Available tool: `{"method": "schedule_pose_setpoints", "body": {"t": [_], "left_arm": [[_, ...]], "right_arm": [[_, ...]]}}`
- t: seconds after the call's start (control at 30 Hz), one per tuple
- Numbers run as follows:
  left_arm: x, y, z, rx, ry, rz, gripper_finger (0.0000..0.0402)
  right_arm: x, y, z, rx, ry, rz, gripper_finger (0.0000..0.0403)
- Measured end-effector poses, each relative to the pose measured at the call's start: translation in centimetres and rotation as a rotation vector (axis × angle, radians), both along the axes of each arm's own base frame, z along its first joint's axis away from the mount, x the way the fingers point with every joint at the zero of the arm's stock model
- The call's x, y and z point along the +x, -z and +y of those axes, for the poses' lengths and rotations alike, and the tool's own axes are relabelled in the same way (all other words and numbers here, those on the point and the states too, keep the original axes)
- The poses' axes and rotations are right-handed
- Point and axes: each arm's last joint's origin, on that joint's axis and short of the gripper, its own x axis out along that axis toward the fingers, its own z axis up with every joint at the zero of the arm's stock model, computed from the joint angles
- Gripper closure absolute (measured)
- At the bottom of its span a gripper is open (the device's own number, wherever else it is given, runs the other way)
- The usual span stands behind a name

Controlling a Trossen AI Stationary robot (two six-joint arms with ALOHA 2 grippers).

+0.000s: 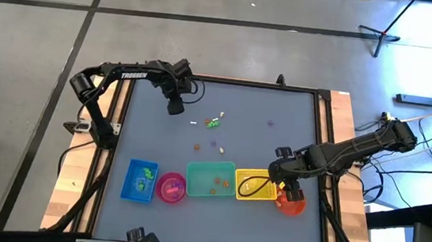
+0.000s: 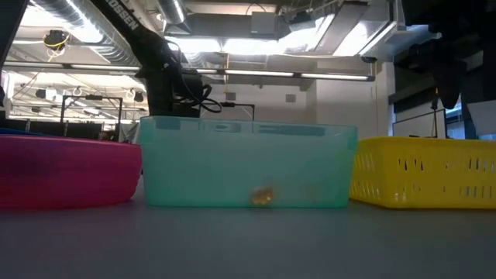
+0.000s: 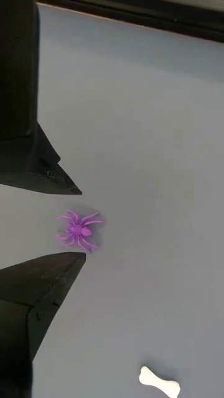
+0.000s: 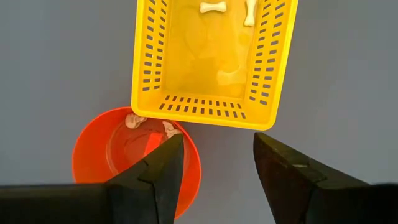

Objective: Sort Halloween decoration
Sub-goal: Put the purple spider toy into the pink bin

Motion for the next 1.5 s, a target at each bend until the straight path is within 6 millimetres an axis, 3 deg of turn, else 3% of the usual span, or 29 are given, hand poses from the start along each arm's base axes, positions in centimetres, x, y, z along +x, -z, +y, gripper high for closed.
{"method": "schedule_pose_setpoints", "body": {"t": [0.5, 0.87, 1.5], "left_arm": [[-1.2, 3.6, -1.1, 0.019, 0.001, -0.029, 0.0258], [-1.2, 3.9, -1.1, 0.041, 0.000, -0.054, 0.0259], [-1.2, 4.0, -1.2, 0.036, -0.007, -0.054, 0.0363]], "right_arm": [[0.0, 0.0, 0.0, 0.000, 0.000, 0.000, 0.0212], [0.0, 0.0, 0.0, 0.000, 0.001, -0.003, 0.0212], [0.0, 0.0, 0.0, 0.001, 0.001, -0.004, 0.0212]]}}
